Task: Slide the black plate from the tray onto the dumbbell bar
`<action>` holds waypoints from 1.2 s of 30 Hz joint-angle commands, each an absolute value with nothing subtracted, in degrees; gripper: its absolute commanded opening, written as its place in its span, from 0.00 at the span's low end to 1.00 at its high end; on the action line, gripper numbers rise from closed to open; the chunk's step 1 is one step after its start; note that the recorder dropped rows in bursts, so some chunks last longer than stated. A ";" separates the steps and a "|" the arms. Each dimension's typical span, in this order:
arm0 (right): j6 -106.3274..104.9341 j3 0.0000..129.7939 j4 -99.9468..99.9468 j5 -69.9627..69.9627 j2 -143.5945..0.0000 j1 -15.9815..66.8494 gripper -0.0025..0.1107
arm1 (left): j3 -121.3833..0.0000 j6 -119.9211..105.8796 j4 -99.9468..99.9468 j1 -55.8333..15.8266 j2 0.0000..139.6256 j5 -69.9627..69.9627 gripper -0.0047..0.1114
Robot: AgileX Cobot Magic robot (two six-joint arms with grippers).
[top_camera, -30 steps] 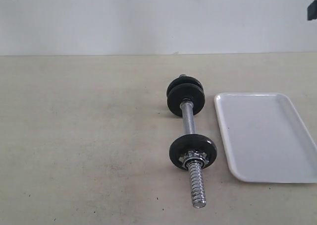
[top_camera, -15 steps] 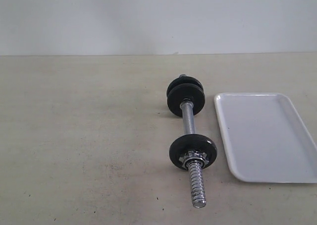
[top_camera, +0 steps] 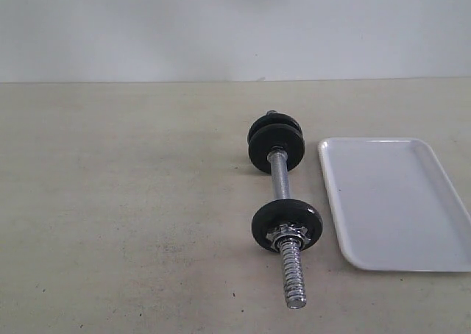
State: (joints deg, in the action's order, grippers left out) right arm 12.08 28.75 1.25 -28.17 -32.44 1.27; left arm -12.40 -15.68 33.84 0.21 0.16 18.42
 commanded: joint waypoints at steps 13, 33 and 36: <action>14.49 28.47 0.00 -27.19 -32.02 1.15 0.02 | -12.10 -15.82 33.57 0.40 0.00 17.81 0.08; 14.49 28.47 0.00 -27.19 -32.02 1.15 0.02 | -2.26 -3.22 7.71 0.40 0.00 12.75 0.08; 14.49 28.47 0.35 -27.18 -32.02 1.15 0.02 | 0.00 -2.68 7.92 0.40 0.00 9.32 0.08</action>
